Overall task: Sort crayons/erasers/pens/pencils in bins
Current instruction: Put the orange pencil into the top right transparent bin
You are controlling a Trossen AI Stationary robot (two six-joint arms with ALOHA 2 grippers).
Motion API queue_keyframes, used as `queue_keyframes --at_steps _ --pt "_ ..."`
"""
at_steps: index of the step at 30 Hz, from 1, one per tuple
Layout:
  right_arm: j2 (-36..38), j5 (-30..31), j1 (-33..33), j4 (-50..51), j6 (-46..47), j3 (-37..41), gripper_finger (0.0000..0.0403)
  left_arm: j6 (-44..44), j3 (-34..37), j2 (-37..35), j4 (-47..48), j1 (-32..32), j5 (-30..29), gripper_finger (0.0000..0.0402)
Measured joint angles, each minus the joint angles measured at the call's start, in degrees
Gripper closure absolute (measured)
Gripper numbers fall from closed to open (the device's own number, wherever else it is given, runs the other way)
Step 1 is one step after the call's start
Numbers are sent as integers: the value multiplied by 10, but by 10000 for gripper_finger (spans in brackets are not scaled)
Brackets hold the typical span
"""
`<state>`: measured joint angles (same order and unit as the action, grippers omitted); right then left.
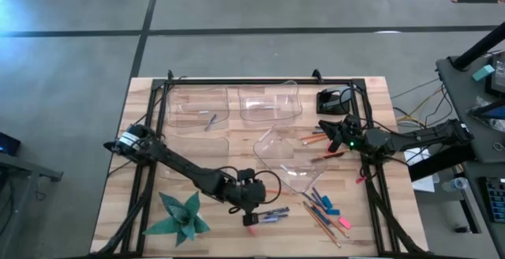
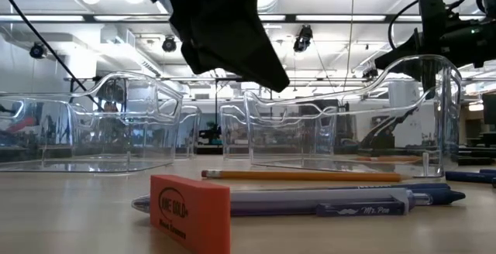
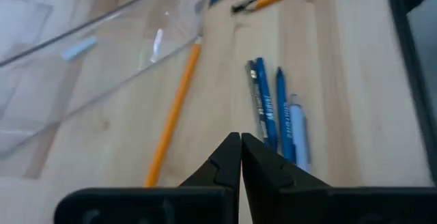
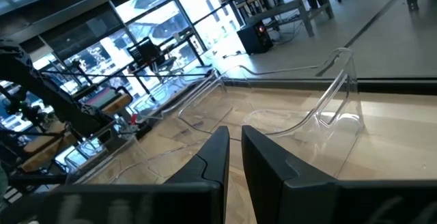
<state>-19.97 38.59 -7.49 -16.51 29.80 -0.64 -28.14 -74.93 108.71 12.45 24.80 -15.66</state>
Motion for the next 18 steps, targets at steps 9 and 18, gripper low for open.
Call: queue_keyframes --at_steps 9,18 --pt "-1 0 0 0 0 0 369 0 2 0 0 1 -33 374" --pt "-1 0 0 0 0 0 369 0 -4 -1 -18 1 -31 303"
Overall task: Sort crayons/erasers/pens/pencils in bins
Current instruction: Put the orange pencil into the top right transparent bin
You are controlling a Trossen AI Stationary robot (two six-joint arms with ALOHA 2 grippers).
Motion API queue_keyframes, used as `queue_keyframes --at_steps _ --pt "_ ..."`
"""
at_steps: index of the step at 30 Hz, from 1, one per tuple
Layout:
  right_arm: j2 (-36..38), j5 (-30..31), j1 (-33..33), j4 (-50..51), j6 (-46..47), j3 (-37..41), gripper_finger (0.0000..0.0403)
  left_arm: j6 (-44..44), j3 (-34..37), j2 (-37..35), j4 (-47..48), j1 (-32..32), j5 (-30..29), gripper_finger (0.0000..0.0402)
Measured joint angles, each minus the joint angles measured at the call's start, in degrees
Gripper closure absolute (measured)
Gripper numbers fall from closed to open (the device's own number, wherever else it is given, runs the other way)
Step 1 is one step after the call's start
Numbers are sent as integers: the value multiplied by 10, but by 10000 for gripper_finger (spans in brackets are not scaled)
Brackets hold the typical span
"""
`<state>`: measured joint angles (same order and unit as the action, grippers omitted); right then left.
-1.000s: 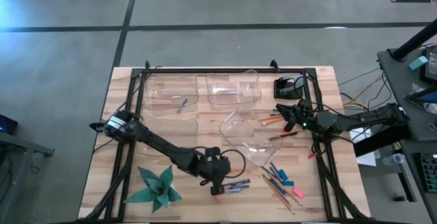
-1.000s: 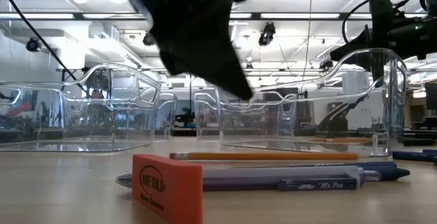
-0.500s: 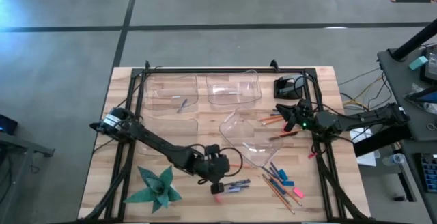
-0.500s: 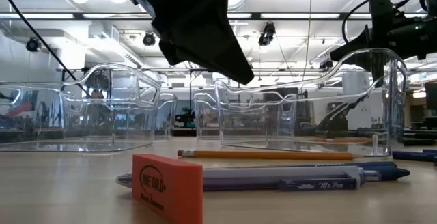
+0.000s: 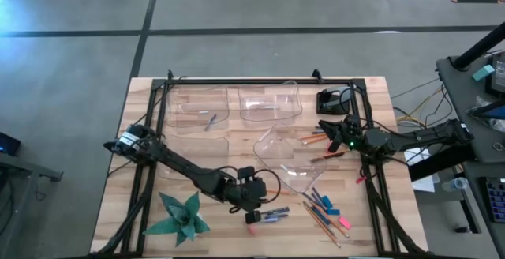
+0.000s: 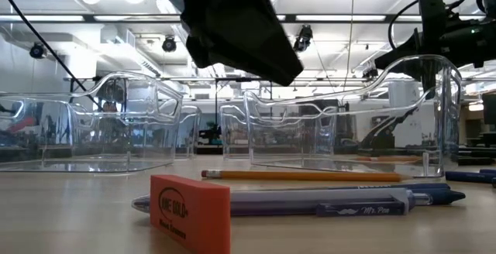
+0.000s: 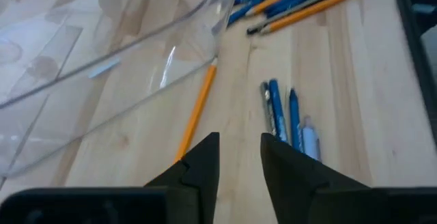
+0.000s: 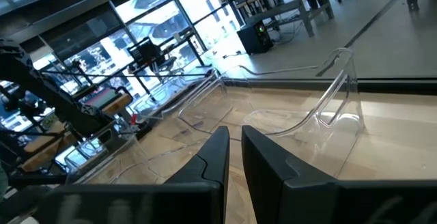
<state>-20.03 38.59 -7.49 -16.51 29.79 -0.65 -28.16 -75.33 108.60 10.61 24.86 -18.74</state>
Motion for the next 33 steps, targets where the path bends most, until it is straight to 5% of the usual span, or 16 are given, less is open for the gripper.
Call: queue_keyframes --at_steps 7,13,19,24,28,33 --pt "0 0 0 -27 18 0 369 -60 6 -13 37 -24 -1 297" --pt "-1 -14 0 -57 228 0 369 -81 7 -48 114 -58 -10 297" --pt "-8 -155 -3 -123 247 0 369 -76 3 -56 99 -64 -26 297" --pt "-22 -198 -14 -171 207 -33 369 -76 2 -56 43 -63 -25 297" --pt "-49 -238 -21 -88 152 -106 369 -76 2 -56 3 -62 -24 297" --pt "-114 -192 -20 80 131 -213 369 -75 -14 -57 0 -66 -26 297"
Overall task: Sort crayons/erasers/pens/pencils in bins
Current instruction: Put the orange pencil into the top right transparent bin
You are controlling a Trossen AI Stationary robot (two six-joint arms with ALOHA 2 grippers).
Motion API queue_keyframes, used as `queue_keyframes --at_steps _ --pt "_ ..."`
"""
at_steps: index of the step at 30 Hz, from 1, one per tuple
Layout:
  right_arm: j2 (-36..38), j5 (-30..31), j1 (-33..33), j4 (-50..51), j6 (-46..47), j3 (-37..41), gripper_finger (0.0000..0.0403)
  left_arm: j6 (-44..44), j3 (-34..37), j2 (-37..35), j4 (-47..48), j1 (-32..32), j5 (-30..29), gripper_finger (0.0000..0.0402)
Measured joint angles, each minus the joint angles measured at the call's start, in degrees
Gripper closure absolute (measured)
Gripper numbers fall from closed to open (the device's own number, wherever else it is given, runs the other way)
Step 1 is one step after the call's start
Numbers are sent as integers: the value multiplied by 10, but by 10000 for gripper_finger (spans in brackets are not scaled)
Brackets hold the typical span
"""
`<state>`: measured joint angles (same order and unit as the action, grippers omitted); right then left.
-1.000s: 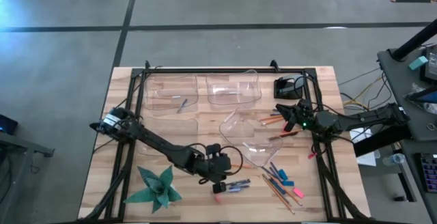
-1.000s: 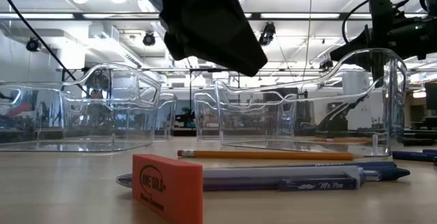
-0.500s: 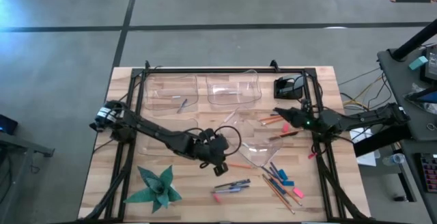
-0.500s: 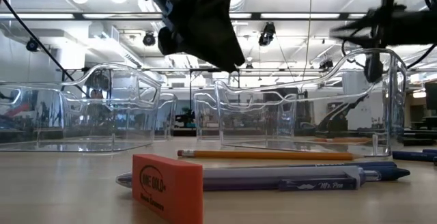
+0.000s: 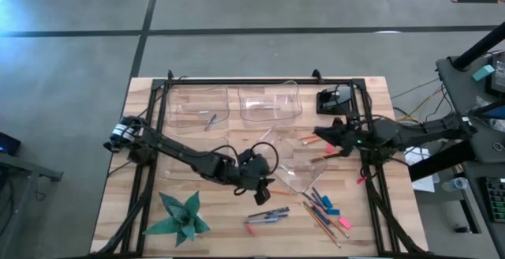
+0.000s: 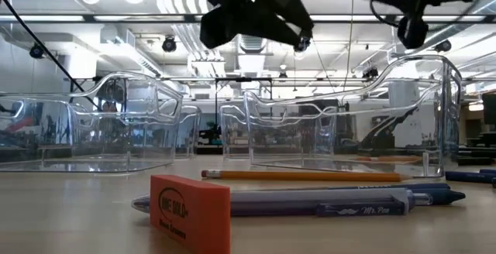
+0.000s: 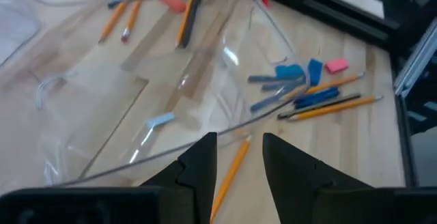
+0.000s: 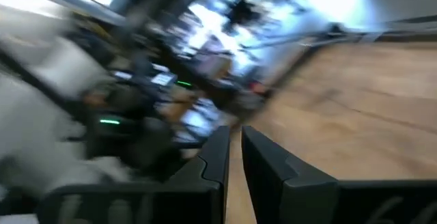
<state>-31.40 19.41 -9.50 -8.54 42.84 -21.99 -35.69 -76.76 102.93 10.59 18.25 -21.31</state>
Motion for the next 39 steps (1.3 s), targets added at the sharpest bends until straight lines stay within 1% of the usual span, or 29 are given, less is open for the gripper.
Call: queue_keyframes --at_steps 3,4,5,7,9,12,15,17,20,21,25,27,31,35,39 --pt "-41 63 0 61 3 -61 369 -7 -6 -5 6 -9 -18 297" --pt "-55 70 1 77 0 -80 369 -13 -6 -8 10 -13 -31 297" --pt "-68 70 0 95 -9 -98 369 -15 -6 -11 10 -17 -44 297" --pt "-98 57 0 139 -57 -133 369 -15 -5 -24 25 -22 -60 297" --pt "-124 45 0 176 -95 -177 369 -15 -3 -41 26 -28 -63 297" --pt "-172 46 0 261 -115 -239 369 -15 4 -76 32 -32 -64 297" --pt "-221 46 0 304 -141 -291 369 -16 5 -115 53 -32 -65 297" --pt "-249 36 -2 307 -160 -318 369 -15 9 -141 71 -28 -68 297" --pt "-286 -11 -6 302 -201 -346 369 -10 15 -181 98 -20 -64 297" --pt "-297 -19 -8 301 -204 -354 369 0 17 -192 107 -18 -58 297" --pt "-337 -31 -18 291 -218 -378 369 44 22 -237 151 0 -19 297" --pt "-361 -32 -28 282 -225 -394 369 47 22 -259 184 11 -13 297" --pt "-418 -48 -53 267 -213 -421 369 46 22 -297 233 30 -13 297" --pt "-480 -44 -75 259 -194 -463 369 46 26 -321 244 48 -12 297" --pt "-557 -44 -89 262 -139 -513 369 45 41 -343 253 72 -12 297"
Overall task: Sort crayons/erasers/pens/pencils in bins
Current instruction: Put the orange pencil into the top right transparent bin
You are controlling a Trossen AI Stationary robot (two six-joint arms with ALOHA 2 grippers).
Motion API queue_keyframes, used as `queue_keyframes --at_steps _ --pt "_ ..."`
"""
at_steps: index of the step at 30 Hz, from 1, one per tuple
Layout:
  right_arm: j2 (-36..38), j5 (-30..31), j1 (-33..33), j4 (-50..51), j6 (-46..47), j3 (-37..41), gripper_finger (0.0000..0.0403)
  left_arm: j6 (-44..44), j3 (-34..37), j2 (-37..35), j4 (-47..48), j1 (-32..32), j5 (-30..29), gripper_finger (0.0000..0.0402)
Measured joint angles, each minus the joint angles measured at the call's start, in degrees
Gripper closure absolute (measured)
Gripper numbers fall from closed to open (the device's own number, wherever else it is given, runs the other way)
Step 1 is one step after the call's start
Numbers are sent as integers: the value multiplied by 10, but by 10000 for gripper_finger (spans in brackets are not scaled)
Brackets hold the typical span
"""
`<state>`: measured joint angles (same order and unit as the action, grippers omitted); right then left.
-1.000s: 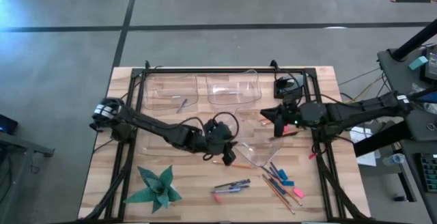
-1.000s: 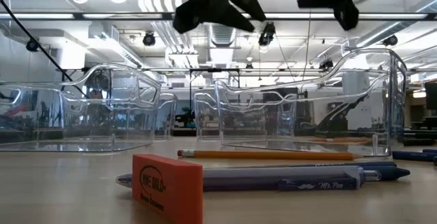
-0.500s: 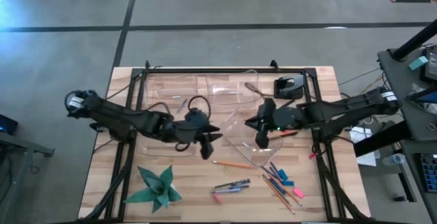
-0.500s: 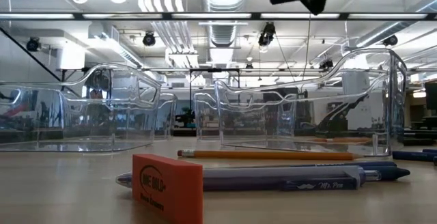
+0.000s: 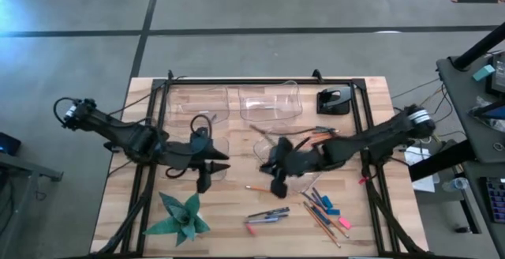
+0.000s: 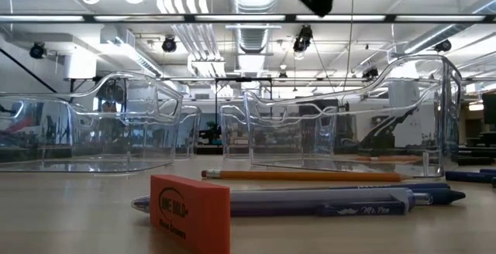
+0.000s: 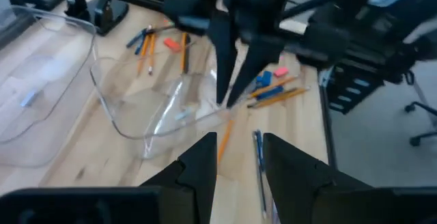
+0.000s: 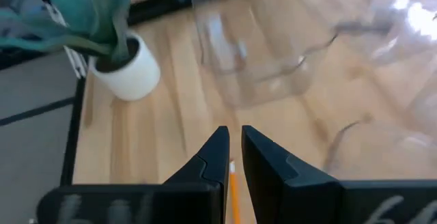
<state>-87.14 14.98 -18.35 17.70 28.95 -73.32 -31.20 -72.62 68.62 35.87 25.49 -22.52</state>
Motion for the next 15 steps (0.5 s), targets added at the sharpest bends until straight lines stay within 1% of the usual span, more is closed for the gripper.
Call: queue_keyframes --at_steps 2,4,7,11,15 --pt "-38 -11 -7 16 6 -29 369 -9 12 -10 2 14 9 297" --pt "-70 -28 -13 37 -11 -63 369 -29 26 -19 8 30 14 297" --pt "-113 -32 -20 85 -29 -109 369 -60 43 -31 6 56 15 297" --pt "-172 -33 -19 156 -25 -162 369 -102 66 -45 6 89 15 297" --pt "-220 -34 -25 178 14 -213 369 -118 75 -47 7 116 14 297"
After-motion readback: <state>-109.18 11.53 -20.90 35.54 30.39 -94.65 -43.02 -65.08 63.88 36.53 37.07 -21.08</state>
